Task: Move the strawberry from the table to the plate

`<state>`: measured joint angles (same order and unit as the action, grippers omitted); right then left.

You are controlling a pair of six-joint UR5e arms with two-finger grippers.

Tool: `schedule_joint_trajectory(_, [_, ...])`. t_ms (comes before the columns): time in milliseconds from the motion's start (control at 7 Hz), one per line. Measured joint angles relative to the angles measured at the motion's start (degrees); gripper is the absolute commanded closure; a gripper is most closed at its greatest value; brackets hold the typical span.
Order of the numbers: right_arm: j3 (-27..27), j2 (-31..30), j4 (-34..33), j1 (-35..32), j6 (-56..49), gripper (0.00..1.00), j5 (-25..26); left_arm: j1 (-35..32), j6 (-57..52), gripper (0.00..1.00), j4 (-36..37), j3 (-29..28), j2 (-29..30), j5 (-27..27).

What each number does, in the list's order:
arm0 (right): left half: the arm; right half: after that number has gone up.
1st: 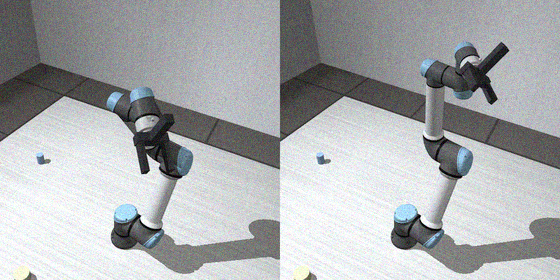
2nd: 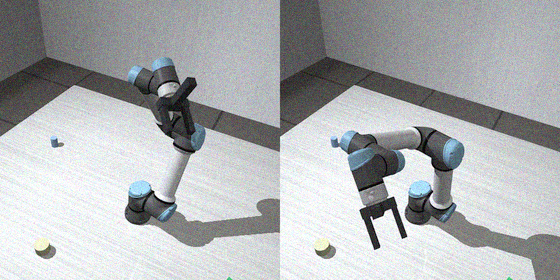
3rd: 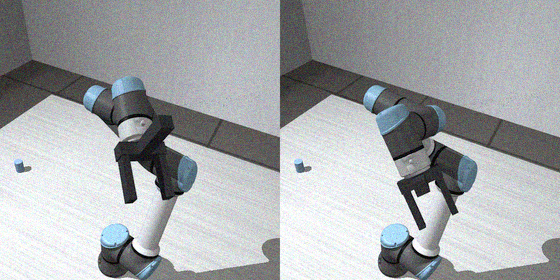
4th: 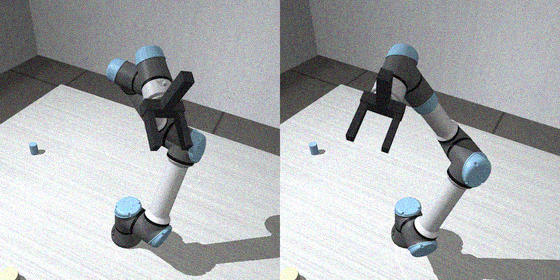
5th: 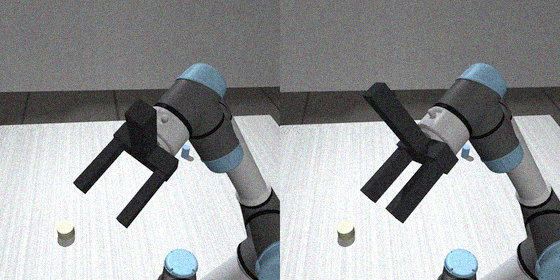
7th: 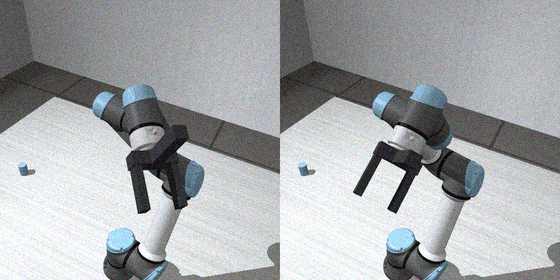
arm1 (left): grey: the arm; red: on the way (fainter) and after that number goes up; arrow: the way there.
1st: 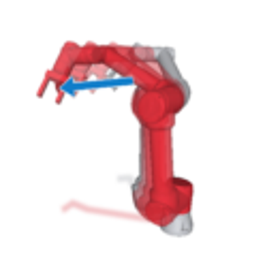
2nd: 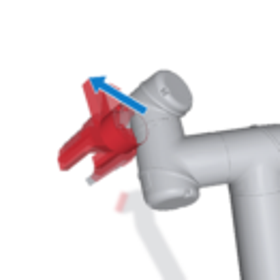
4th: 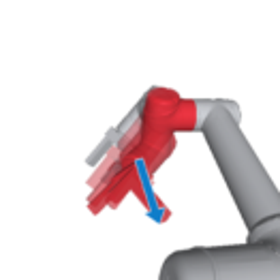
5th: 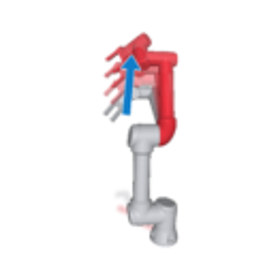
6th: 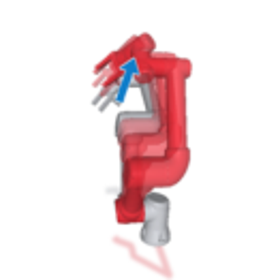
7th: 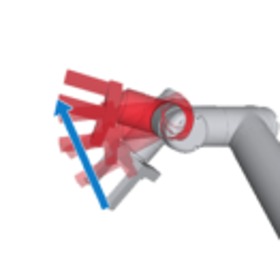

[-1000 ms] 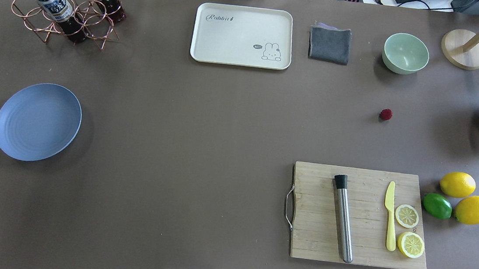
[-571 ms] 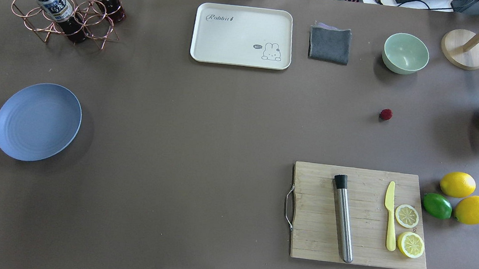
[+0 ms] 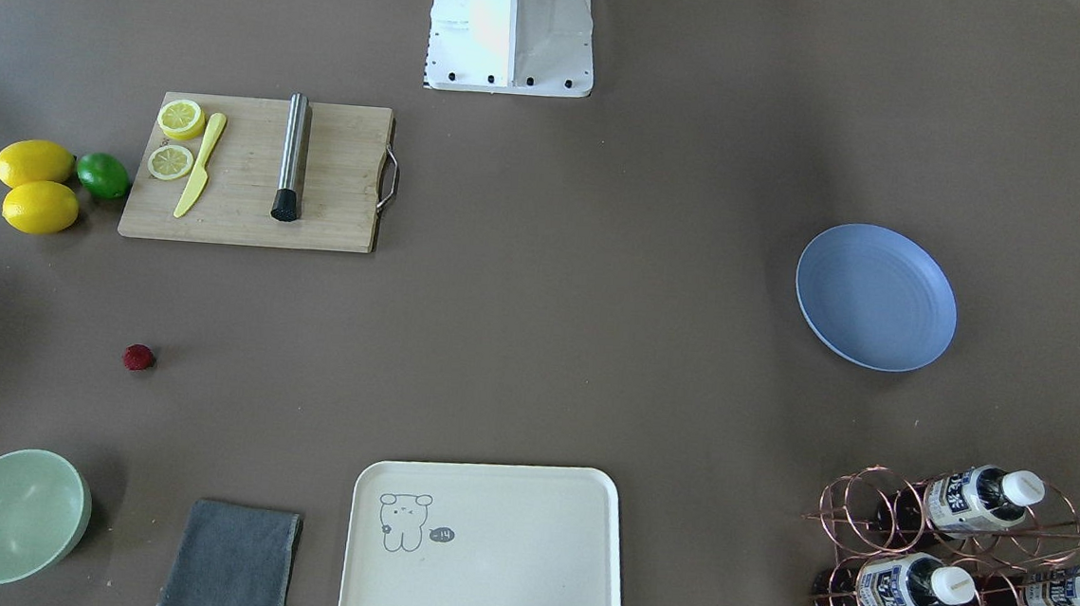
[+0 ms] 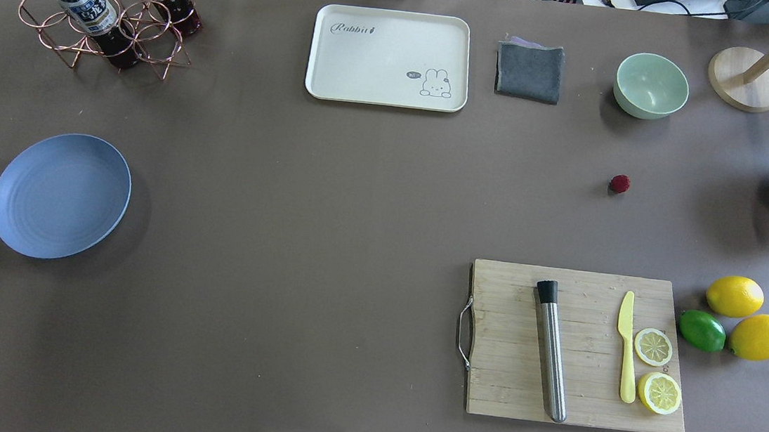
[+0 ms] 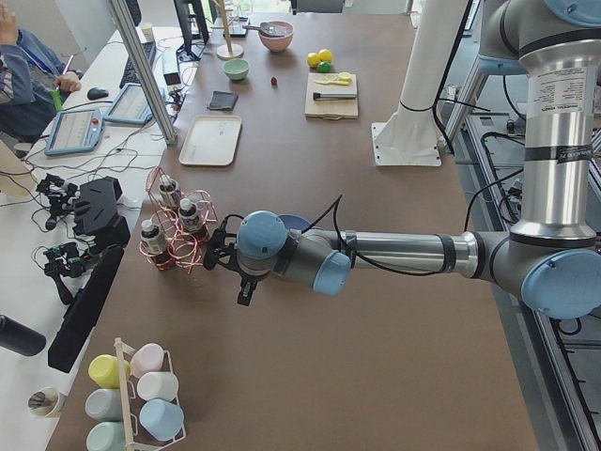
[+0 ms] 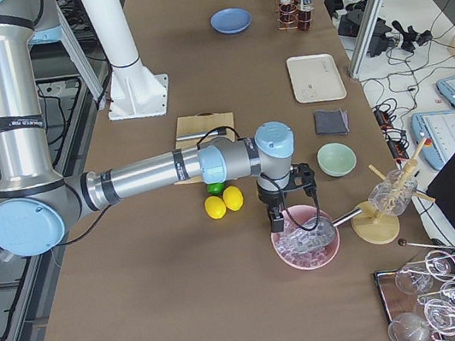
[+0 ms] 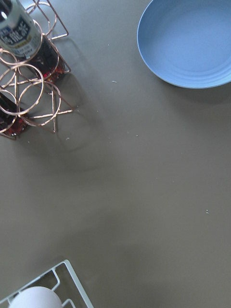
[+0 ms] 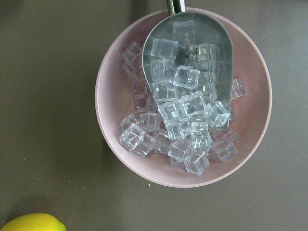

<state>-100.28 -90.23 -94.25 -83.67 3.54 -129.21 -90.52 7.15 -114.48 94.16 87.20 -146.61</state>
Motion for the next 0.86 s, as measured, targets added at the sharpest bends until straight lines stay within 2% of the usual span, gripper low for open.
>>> schedule_joint_trajectory(286, [-0.46, 2.22, 0.03, 0.04, 0.48, 0.00, 0.28, 2.26, 0.62, 0.01, -2.46, -0.18, 1.76, -0.24])
schedule_joint_trajectory(571, [-0.65, 3.92, 0.03, 0.75, 2.03, 0.00, 0.66, 7.21, 6.08, 0.01, -6.31, -2.10, 1.87, 1.08])
schedule_joint_trajectory(857, [-1.30, 4.19, 0.03, 1.28, 3.43, 0.00, 0.84, 16.12, 18.35, 0.02, -20.25, -8.07, 1.38, 8.45])
